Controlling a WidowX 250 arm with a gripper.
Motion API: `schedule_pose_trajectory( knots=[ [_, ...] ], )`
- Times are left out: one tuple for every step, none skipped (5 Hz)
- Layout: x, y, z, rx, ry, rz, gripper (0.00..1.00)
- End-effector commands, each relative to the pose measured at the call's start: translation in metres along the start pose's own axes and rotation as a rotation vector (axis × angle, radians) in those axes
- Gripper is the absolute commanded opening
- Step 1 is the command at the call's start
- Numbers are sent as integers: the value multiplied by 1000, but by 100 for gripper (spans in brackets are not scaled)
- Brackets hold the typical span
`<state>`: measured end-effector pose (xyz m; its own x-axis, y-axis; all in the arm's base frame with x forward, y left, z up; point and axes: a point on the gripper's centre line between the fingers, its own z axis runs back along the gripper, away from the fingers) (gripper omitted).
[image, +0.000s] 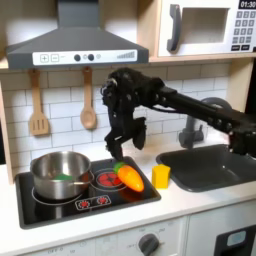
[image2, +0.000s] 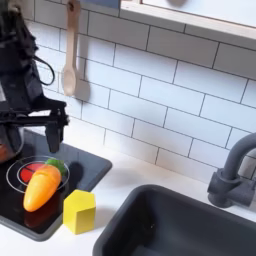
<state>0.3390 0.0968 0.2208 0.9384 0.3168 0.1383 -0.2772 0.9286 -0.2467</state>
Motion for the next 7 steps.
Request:
schedule_pose_trajectory(
  knots=[
    [-33, 3, 20, 13, 43, -59, 100],
    [-52, 6, 9, 43, 108, -101, 100],
    [-65, 12, 11, 112, 115, -141, 100],
    [-78, 21, 11, 131, 128, -159, 100],
    [-84, 23, 12, 183, 127, -212, 100],
    [-91, 29, 13, 200, 128, -225, 100],
    [-93, 30, 13, 68, 137, -199, 100]
  ],
)
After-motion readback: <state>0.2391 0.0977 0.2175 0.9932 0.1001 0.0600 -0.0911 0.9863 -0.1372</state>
